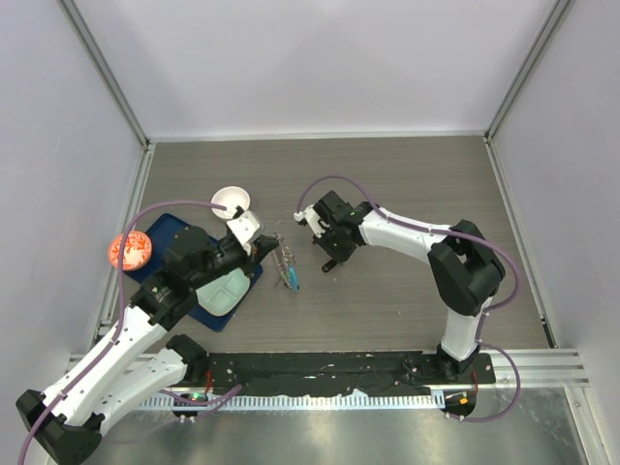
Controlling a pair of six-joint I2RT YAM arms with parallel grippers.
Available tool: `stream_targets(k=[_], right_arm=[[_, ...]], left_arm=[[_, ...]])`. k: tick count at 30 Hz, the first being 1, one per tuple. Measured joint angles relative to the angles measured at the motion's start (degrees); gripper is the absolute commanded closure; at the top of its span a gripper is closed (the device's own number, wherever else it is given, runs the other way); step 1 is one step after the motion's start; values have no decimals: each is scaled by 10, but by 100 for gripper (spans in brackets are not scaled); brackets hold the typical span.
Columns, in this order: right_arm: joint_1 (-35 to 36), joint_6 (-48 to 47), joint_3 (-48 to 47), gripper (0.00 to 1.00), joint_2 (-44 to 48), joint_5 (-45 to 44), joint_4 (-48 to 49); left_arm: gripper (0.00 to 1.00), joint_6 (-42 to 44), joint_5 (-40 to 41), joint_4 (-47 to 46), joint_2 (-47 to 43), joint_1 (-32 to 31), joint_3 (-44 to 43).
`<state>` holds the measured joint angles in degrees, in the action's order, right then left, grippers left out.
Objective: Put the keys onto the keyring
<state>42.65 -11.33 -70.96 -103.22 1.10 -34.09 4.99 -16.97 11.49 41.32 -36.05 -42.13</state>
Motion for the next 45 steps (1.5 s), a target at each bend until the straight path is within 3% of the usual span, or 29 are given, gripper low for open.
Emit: stream_targets(k=[8, 12, 18, 26, 33, 38, 45], right_arm=[[0, -35, -87, 98, -83, 0, -38], [0, -47, -123, 90, -113, 0, -51], [0, -54, -139, 68, -124, -2, -61], [0, -40, -115, 62, -107, 18, -38], [-4, -2, 54, 62, 29, 32, 100], [-19, 30, 210, 67, 111, 40, 284], [-43, 69, 374, 71, 133, 43, 534]], left_arm=[[100, 1, 4, 0, -2, -2, 0], [100, 2, 5, 0, -2, -3, 0], [100, 3, 9, 1, -2, -6, 0], [100, 5, 10, 1, -2, -7, 0], [100, 5, 10, 2, -2, -7, 0], [100, 5, 10, 2, -2, -7, 0], [100, 5, 10, 2, -2, -8, 0]])
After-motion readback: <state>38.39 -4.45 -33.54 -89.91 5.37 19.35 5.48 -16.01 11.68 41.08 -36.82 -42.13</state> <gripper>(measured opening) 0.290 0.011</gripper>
